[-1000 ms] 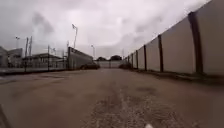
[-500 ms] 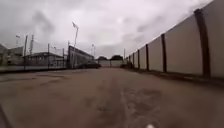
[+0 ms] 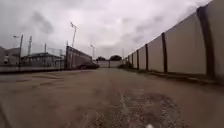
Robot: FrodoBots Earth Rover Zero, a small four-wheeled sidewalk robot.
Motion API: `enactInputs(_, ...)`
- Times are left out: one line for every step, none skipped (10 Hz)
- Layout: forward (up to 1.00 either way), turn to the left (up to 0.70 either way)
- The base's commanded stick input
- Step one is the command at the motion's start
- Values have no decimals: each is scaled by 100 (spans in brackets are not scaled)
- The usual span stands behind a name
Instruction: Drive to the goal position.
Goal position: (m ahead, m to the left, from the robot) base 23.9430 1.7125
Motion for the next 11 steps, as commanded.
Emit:
enactInputs(70,0)
enactInputs(70,0)
enactInputs(70,0)
enactInputs(70,0)
enactInputs(70,0)
enactInputs(70,0)
enactInputs(70,0)
enactInputs(70,0)
enactInputs(70,-2)
enactInputs(70,-14)
enactInputs(70,-25)
